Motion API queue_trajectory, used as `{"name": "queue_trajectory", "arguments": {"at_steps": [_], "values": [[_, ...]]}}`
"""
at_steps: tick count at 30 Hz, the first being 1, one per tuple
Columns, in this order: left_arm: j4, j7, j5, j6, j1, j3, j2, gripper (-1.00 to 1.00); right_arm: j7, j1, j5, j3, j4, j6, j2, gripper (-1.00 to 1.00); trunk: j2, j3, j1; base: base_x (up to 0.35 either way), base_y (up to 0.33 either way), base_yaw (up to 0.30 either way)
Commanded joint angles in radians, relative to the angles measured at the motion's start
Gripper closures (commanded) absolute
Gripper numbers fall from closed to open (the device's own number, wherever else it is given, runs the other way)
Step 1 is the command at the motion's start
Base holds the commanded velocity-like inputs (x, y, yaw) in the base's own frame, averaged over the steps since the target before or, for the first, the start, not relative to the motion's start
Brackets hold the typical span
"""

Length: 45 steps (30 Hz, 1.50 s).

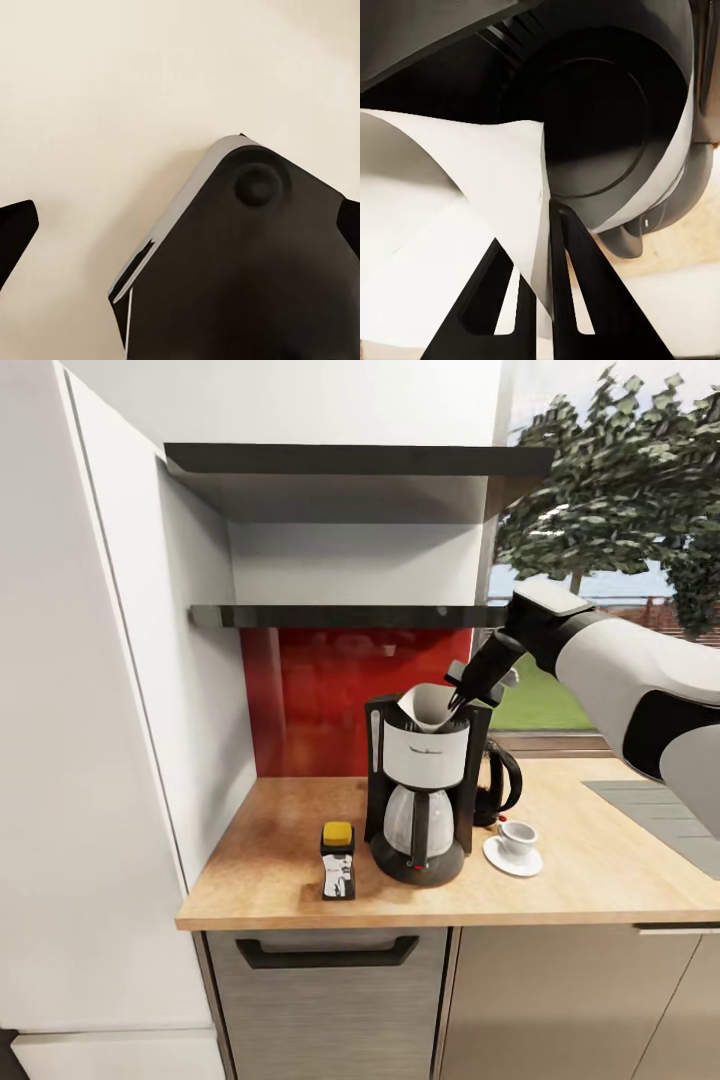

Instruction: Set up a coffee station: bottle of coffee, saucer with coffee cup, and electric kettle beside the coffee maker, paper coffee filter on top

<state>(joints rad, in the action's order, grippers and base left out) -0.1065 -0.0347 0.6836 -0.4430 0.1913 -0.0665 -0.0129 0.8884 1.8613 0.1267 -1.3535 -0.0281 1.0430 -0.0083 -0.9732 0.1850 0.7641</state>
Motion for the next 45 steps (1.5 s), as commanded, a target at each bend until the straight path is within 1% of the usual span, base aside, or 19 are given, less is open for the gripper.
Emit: {"name": "queue_trajectory", "arguments": {"at_steps": [1,8,16,20,21,45], "values": [[-0.002,-0.004,0.005,-0.001,0.000,-0.007,0.000,-1.00,0.004,0.001,0.008,-0.009,-0.003,0.004,-0.001,1.00,-0.001,0.001,0.000,0.065,0.000,0.000],[-0.002,-0.004,0.005,-0.002,0.000,-0.007,-0.001,-1.00,-0.004,0.001,0.021,-0.009,-0.003,0.004,-0.001,1.00,-0.001,0.001,0.000,0.023,0.000,0.000],[-0.002,-0.004,0.005,-0.002,0.000,-0.007,0.000,-1.00,-0.008,0.001,0.024,-0.009,-0.003,0.004,-0.001,1.00,-0.001,0.001,0.000,0.002,0.000,0.000],[-0.002,-0.004,0.005,-0.002,0.000,-0.007,0.001,-1.00,-0.008,0.001,0.036,-0.009,-0.003,0.004,-0.001,1.00,-0.001,0.001,0.000,0.000,0.000,0.000],[-0.002,-0.004,0.005,-0.002,0.000,-0.007,0.001,-1.00,-0.008,0.001,0.039,-0.009,-0.003,0.004,-0.001,-1.00,-0.001,0.001,0.000,0.000,0.000,0.000],[-0.002,-0.004,0.005,-0.001,0.000,-0.007,0.000,-1.00,-0.026,-0.001,0.045,-0.009,-0.004,0.004,0.001,-1.00,-0.001,0.001,0.000,-0.012,0.000,0.000]]}}
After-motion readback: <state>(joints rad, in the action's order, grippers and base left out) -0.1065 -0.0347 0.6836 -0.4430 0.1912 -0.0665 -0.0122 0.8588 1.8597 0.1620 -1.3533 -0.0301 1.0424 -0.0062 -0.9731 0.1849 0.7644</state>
